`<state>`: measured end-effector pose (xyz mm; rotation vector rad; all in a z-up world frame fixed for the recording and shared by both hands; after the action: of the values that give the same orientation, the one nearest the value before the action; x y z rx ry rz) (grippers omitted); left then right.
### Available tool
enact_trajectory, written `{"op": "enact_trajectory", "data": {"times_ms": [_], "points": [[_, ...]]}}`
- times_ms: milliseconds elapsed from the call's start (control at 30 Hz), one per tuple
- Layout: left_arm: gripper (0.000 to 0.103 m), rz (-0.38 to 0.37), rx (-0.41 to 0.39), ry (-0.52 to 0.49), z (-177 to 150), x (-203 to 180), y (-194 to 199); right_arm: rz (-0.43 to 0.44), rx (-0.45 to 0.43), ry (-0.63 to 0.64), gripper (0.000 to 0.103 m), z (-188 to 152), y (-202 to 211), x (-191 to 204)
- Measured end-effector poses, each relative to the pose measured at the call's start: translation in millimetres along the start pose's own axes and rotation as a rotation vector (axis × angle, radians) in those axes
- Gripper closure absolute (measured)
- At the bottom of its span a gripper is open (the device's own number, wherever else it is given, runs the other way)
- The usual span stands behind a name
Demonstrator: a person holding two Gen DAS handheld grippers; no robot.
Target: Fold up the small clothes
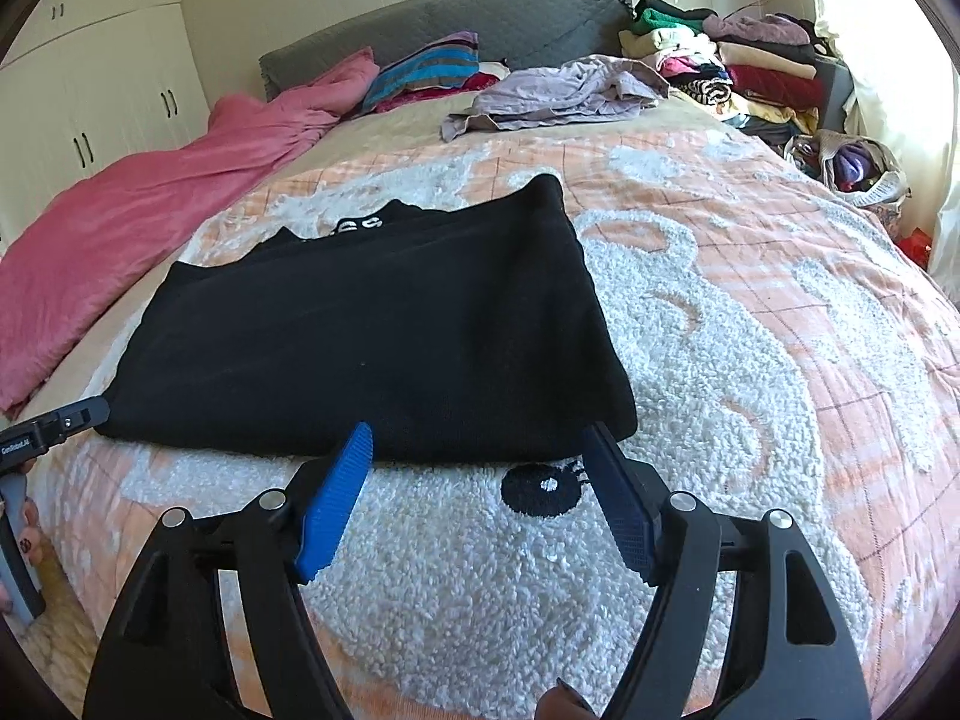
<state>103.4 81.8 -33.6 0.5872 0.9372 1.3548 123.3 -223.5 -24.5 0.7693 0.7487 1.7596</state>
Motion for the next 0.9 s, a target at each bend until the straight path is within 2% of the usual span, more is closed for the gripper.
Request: {"op": "enact_trajectory", "data": {"times_ms": [200,267,367,433,500,900], "points": [[0.032,-0.003,-0.008,0.001,-1,-1,7,0.004,-0.028,-0.01,0.014,1,12,4],[0.029,-0.007,-0.012,0.001,-1,-2,10,0.001,-0.03,-0.005,0.014,0,16,6],[0.015,0.005,-0.024,-0.003,-1,-3,16,-0.012,-0.033,0.002,0.014,-3,19,9],[0.011,0.009,-0.026,-0.01,-1,-5,19,-0.01,-0.03,0.003,0.014,-5,19,10],[0.01,0.013,-0.031,-0.02,-1,-7,22,-0.014,-0.032,0.002,0.007,-5,21,12],[0.01,0.043,-0.044,-0.06,-4,-17,35,-0.03,-0.063,0.042,0.005,-11,40,27]]}}
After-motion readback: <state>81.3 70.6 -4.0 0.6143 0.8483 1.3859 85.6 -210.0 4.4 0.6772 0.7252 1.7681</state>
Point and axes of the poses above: each gripper's, at about its wrist camera, not at the fingertips, and y roughly against the way its jaws point, x to its left, z to its top, the point moved 2 cm from there along -y, roughly the way its jaws point, and after that the axes turned 8 degrees about x, right-handed, at the moved point
